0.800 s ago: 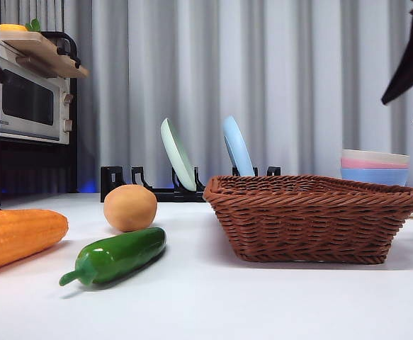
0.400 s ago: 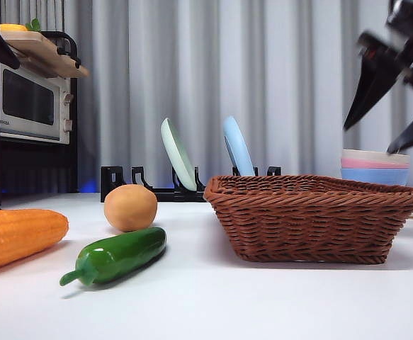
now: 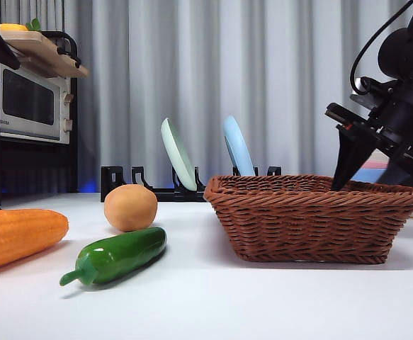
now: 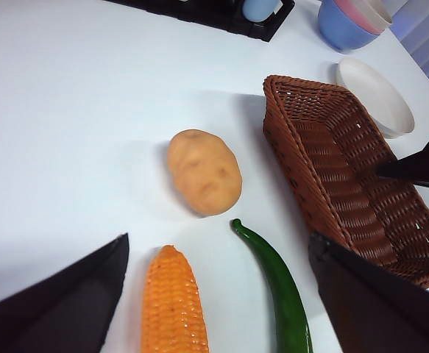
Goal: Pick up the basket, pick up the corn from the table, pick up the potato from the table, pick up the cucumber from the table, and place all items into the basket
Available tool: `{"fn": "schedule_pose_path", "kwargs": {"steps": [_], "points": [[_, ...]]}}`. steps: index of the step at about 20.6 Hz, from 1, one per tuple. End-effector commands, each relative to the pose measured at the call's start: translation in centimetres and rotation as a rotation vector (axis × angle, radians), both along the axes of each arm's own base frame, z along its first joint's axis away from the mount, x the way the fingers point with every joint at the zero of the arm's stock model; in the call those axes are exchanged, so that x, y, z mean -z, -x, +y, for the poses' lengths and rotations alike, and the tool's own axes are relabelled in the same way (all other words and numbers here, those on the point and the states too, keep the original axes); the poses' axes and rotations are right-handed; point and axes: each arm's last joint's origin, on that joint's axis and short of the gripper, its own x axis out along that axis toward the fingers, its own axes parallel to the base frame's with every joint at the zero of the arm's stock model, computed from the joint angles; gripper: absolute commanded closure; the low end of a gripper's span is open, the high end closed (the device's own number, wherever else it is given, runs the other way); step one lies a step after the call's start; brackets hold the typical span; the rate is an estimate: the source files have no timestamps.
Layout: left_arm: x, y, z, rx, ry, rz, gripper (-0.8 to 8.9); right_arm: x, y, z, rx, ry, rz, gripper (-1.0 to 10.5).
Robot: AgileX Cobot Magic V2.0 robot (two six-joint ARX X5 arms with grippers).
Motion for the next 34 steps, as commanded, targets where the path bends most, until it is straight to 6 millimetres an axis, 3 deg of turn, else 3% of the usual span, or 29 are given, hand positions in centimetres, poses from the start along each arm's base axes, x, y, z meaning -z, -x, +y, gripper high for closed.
{"fn": "schedule_pose_path", "kwargs": {"steps": [1, 7, 11, 13, 19, 27, 28, 30, 31, 34], "points": [[0.2, -0.4, -0.2, 0.004, 0.008, 0.017, 4.06, -0.2, -0.2, 0.0, -0.001, 0.002, -0.013, 9.6], [-0.2, -4.6, -2.7, 0.043, -0.06, 0.108, 4.05, -2.8, 0.7, -0.1, 0.024, -0.023, -0.085, 9.6], [-0.4, -8.6, -6.5, 0.098, -0.142, 0.174, 3.93, -5.8, 2.1, -0.3, 0.025, -0.034, -0.185, 9.6], [0.1, -10.5, -8.7, 0.091, -0.225, 0.21, 3.32, -7.2, 2.9, -0.4, 0.025, -0.041, -0.232, 9.6], [3.1, -15.2, -13.1, 0.096, -0.378, 0.274, 3.32, -10.1, 5.2, -0.8, 0.027, -0.051, -0.321, 9.6], [7.7, -17.1, -14.3, 0.113, -0.421, 0.361, 3.42, -10.7, 5.8, -1.1, 0.037, -0.052, -0.337, 9.6], [7.7, -17.1, -14.3, 0.117, -0.425, 0.36, 3.83, -10.7, 5.8, -1.1, 0.037, -0.052, -0.337, 9.6], [7.6, -17.1, -14.5, 0.147, -0.449, 0.329, 7.29, -10.7, 5.8, -1.1, 0.037, -0.052, -0.337, 9.6], [7.5, -17.1, -14.5, 0.151, -0.452, 0.325, 8.21, -10.7, 5.8, -1.1, 0.037, -0.052, -0.337, 9.6], [5.8, -16.4, -14.2, 0.165, -0.463, 0.307, 8.21, -10.7, 5.8, -1.1, 0.037, -0.053, -0.34, 9.6]]}}
